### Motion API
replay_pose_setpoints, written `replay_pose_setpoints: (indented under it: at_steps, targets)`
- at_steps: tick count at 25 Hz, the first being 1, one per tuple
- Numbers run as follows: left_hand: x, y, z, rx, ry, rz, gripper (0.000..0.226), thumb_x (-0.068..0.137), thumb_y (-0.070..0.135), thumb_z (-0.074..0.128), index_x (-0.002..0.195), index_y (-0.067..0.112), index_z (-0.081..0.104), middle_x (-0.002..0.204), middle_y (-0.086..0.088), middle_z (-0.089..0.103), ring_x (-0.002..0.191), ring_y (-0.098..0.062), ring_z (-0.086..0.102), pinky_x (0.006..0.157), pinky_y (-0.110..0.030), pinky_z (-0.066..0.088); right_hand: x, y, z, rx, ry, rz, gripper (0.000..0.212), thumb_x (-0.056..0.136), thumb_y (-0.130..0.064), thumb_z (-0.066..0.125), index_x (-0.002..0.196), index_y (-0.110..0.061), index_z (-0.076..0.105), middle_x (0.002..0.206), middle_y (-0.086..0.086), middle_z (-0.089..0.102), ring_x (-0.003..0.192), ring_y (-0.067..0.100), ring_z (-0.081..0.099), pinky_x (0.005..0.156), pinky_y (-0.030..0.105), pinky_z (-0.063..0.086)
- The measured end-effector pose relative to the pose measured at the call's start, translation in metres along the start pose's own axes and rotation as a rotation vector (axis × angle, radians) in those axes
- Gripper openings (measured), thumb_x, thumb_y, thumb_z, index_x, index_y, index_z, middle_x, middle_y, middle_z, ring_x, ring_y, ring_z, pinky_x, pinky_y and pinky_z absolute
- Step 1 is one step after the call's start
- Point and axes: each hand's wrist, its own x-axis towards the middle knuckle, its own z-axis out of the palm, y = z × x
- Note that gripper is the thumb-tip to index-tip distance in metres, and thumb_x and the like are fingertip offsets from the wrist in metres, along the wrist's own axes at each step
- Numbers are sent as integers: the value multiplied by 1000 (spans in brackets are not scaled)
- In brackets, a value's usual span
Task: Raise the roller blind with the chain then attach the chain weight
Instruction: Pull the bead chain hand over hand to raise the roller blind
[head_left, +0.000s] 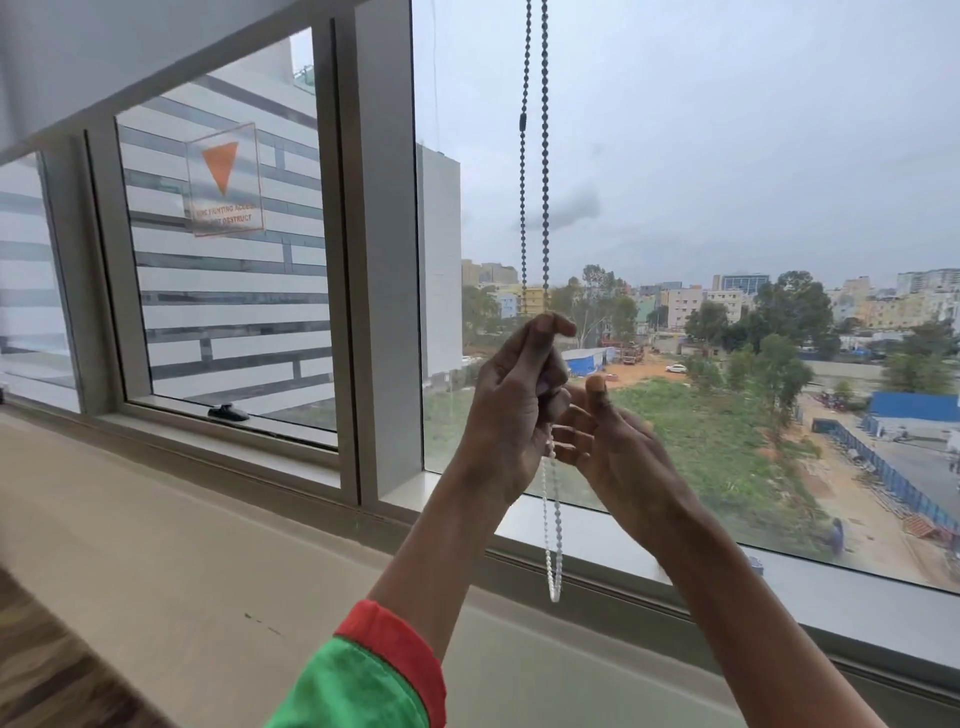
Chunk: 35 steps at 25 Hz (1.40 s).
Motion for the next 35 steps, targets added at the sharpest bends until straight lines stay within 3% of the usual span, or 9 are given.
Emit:
replay_pose_setpoints:
  at_steps: [5, 7, 10, 13, 16, 23, 26, 30, 35]
  targets:
    - [-21, -29, -10, 10, -2, -93, 17, 82, 31, 55, 79, 16, 63, 49, 8, 34, 44, -5, 25, 44, -19, 21, 26, -47, 26, -12, -11, -130, 41, 98, -31, 38, 115, -1, 60, 93, 15, 70, 75, 23, 68, 61, 29, 57]
    - [-26, -32, -20, 66, 15, -109, 16, 83, 30, 55, 78, 17, 62, 50, 8, 34, 45, -5, 25, 43, -18, 21, 31, -55, 35, -72, -8, -178, 34, 99, -27, 39, 110, -5, 62, 74, 5, 66, 54, 14, 56, 42, 25, 39]
    - [-25, -29, -33, 129, 6, -99, 18, 84, 32, 55, 75, 20, 65, 51, 8, 35, 46, -5, 26, 43, -17, 24, 32, -46, 46, -148, 44, -266, 23, 97, -22, 44, 91, -13, 64, 55, -2, 42, 43, 11, 26, 39, 23, 14]
    - [-24, -29, -41, 184, 41, -140, 34, 86, 44, 53, 69, 18, 67, 50, 3, 47, 45, -8, 34, 45, -21, 26, 32, -36, 53, -99, 29, -351, 23, 96, -17, 47, 82, -15, 65, 54, -1, 35, 48, 12, 24, 41, 24, 19]
    - [-20, -24, -52, 325, 166, -173, 58, 90, 55, 40, 63, 14, 71, 57, -6, 65, 50, -14, 55, 51, -21, 45, 31, -26, 54, -57, -36, -367, 22, 94, -15, 49, 81, -14, 67, 50, -7, 39, 49, 10, 29, 45, 18, 26]
    - [28, 32, -29, 268, 103, -12, 47, 95, 44, 40, 98, 6, 69, 83, -8, 76, 84, -22, 72, 78, -32, 58, 5, 27, 30, -25, -89, -260, 19, 88, -23, 54, 80, -17, 70, 51, -10, 41, 50, 6, 34, 48, 15, 29]
    - [43, 45, -4, 150, 69, 20, 43, 97, 39, 40, 106, 4, 64, 72, -4, 73, 66, -13, 68, 62, -24, 55, -4, 44, 22, -76, -66, -210, 21, 89, -21, 52, 79, -17, 70, 50, -10, 40, 50, 7, 33, 50, 15, 29]
    - [43, 39, 11, 50, 150, 60, 28, 95, 29, 50, 88, 11, 70, 43, 8, 41, 41, -5, 24, 38, -16, 19, -9, 51, 7, -127, -64, -200, 20, 89, -22, 53, 82, -16, 71, 51, -7, 39, 51, 9, 32, 49, 16, 29]
    - [23, 20, 0, 7, 119, 54, 30, 94, 26, 50, 72, 16, 68, 41, 10, 35, 39, -4, 23, 35, -15, 21, -12, 49, -18, -185, -80, -122, 33, 86, -39, 57, 97, -12, 71, 57, -2, 55, 53, 9, 41, 53, 20, 33]
